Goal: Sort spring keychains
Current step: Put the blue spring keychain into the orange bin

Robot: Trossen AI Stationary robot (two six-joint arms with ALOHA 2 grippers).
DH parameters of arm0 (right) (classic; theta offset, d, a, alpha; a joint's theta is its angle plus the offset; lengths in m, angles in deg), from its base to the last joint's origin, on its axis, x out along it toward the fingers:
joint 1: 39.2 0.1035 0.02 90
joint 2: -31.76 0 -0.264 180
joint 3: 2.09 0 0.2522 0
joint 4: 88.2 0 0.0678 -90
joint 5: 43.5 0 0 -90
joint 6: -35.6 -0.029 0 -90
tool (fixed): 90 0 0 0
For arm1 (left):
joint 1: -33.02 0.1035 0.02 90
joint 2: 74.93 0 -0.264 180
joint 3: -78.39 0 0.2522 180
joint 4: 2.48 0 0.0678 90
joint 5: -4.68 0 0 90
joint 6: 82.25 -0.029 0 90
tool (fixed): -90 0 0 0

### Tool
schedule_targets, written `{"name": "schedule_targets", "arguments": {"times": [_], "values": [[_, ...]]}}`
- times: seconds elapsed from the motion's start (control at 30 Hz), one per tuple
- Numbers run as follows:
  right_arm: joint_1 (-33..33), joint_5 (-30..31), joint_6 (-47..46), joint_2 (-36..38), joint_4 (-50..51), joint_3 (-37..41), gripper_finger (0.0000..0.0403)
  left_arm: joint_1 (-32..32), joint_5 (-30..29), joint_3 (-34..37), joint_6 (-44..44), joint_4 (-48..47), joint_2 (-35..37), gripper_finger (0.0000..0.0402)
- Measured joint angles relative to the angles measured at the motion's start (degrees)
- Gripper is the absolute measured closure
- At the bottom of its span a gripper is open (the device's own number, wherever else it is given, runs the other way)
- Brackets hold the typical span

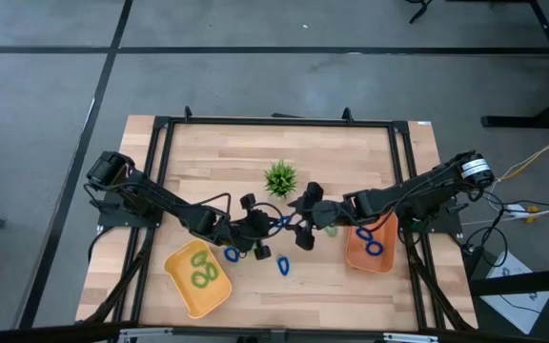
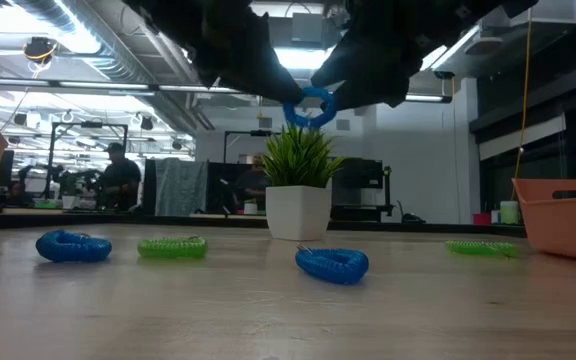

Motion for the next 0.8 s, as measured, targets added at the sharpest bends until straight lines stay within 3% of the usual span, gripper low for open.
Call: {"name": "schedule_targets", "arguments": {"times": [0.17,0.33,0.8], "values": [[0.0,-0.01,-0.15,0.0,0.01,0.0,0.0114,0.0,-0.89,0.0,-1.67,1.85,0.0,0.0386],[0.0,-0.01,-0.15,0.0,0.12,0.0,0.016,0.0,-0.83,0.0,-1.8,2.57,0.0,0.0386],[0.02,-1.13,-0.15,0.0,0.67,0.0,0.0376,-0.02,1.38,0.0,-1.56,2.85,0.0,0.0386]]}}
